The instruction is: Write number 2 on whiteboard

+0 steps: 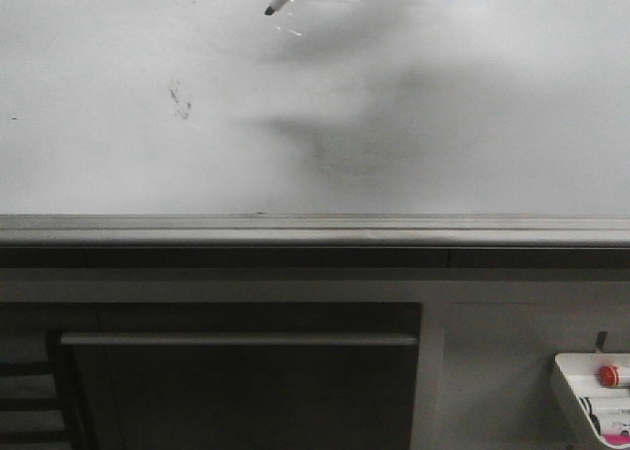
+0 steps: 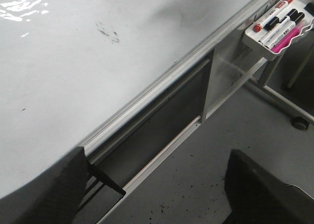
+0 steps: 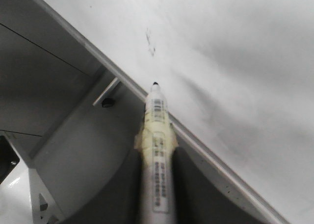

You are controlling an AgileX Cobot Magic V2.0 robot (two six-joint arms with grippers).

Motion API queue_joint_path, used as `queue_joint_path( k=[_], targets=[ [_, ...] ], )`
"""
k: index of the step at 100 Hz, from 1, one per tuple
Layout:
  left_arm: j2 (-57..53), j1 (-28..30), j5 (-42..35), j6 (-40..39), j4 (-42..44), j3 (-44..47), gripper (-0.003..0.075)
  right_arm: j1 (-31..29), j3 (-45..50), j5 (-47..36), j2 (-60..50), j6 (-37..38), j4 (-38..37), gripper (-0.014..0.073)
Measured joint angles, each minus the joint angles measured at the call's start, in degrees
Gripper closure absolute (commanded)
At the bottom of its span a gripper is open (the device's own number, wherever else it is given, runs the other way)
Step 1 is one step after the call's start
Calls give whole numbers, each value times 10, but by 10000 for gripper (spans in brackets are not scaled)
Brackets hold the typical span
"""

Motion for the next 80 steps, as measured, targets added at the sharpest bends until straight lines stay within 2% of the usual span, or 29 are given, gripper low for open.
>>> queue_joint_path(
  k=[27, 51, 80],
  targets=[
    [0, 0, -5, 0, 0, 0, 185, 1, -34, -31, 75, -43, 0, 557],
    [0, 0, -6, 0, 0, 0, 185, 1, -35, -49, 90, -50, -17, 557],
    [0, 0, -6, -1, 0, 0, 185, -20, -35, 7, 88, -42, -34, 557]
  ],
)
